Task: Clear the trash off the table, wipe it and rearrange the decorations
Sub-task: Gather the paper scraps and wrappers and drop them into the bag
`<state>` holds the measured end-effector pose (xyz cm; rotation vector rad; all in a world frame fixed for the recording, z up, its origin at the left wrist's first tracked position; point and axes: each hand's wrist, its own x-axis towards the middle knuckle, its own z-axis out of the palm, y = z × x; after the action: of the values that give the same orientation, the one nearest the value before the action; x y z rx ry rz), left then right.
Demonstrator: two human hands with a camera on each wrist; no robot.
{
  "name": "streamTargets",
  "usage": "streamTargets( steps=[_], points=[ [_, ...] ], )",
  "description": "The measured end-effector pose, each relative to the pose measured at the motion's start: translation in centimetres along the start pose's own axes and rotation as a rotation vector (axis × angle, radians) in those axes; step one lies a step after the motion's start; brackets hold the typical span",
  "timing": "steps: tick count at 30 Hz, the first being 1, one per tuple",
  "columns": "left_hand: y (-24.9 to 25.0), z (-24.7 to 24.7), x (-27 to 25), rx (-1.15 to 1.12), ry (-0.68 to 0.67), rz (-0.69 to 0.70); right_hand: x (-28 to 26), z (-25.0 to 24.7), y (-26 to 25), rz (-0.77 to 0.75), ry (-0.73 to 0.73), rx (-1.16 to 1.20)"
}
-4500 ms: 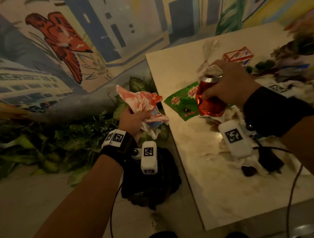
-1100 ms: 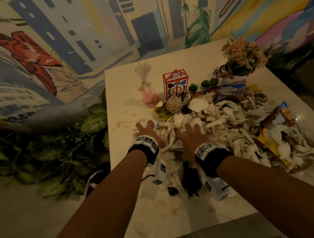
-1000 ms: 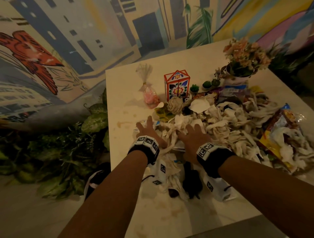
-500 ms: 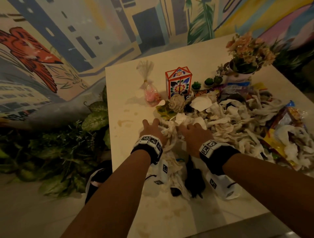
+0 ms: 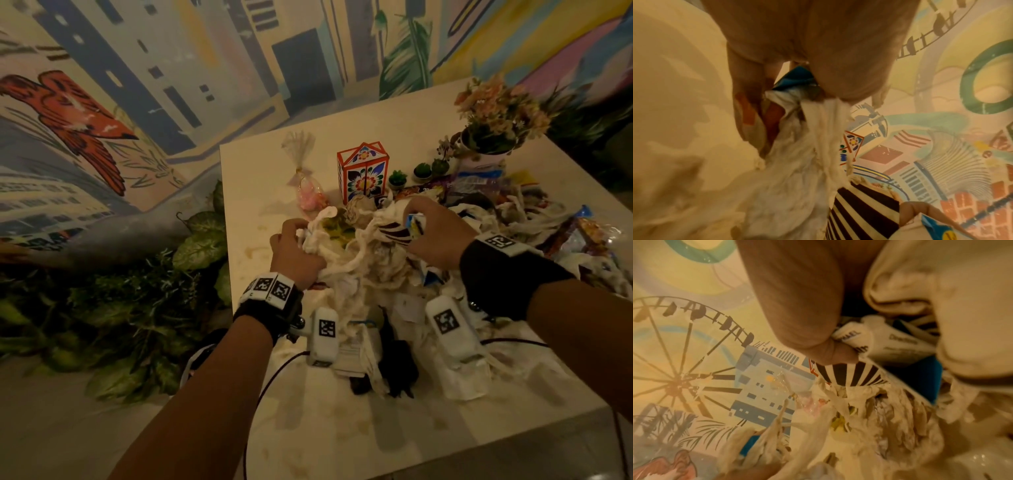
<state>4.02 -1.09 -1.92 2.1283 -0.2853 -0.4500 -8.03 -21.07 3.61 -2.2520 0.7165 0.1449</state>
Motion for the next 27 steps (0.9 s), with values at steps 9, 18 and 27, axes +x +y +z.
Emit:
streamTargets(
  steps=[9, 18, 27],
  points=[
    [3.9, -1.4, -1.3, -0.125, 0.226, 0.227, -1.3, -2.7, -1.3, -0.055, 0.206, 0.008],
    [5.6, -2.3, -1.8, -0.145, 0.196, 0.304, -1.7, -4.3, -1.8, 0.015, 0.236, -0.072],
    [5.1, -3.6, -1.9, -0.237, 0.183, 0.244, -2.8, -5.6, -2.9, -0.040, 0.359, -0.154]
  ],
)
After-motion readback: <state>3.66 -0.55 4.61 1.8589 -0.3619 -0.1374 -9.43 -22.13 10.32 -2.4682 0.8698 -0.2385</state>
